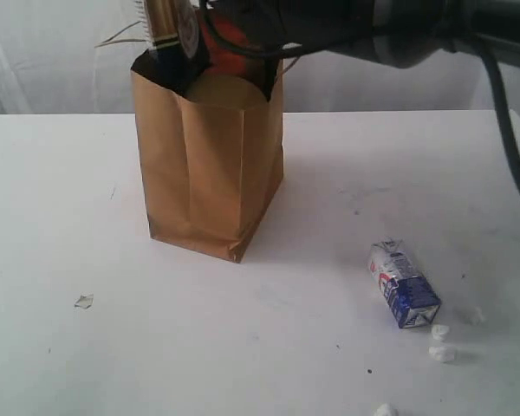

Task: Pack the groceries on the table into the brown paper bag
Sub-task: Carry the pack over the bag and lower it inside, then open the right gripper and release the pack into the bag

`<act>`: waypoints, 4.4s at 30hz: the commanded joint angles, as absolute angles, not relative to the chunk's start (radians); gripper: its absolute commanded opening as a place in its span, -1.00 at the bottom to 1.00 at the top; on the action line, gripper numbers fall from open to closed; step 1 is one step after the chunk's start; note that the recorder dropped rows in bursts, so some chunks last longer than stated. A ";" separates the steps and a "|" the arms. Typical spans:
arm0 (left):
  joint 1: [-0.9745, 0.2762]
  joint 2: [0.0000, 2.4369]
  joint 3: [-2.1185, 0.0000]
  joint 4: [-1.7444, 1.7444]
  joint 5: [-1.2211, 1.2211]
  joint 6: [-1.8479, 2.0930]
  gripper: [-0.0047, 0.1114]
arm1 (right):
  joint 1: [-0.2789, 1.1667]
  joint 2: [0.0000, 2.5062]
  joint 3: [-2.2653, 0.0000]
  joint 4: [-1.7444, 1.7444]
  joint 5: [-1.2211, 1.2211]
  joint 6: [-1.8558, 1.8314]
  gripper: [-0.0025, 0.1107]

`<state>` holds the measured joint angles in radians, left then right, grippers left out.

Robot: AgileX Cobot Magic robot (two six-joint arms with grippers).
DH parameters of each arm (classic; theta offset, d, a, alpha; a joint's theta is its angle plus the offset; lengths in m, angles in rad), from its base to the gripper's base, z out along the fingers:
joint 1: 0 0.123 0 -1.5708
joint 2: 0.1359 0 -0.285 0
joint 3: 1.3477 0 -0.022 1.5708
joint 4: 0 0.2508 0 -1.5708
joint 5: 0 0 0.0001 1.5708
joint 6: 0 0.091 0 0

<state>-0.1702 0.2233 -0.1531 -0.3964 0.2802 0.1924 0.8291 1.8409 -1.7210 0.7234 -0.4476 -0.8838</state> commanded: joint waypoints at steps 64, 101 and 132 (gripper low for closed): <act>-0.176 0.217 -0.150 -0.402 0.283 0.187 -0.92 | 0.765 2.014 -1.685 0.722 -0.345 -0.728 -0.96; -0.176 0.217 -0.150 -0.402 0.283 0.187 -0.92 | 0.730 2.015 -1.685 0.724 -0.150 -0.739 -0.27; -0.176 0.217 -0.150 -0.402 0.283 0.187 -0.92 | 0.725 1.952 -1.685 0.722 -0.111 -0.739 -0.27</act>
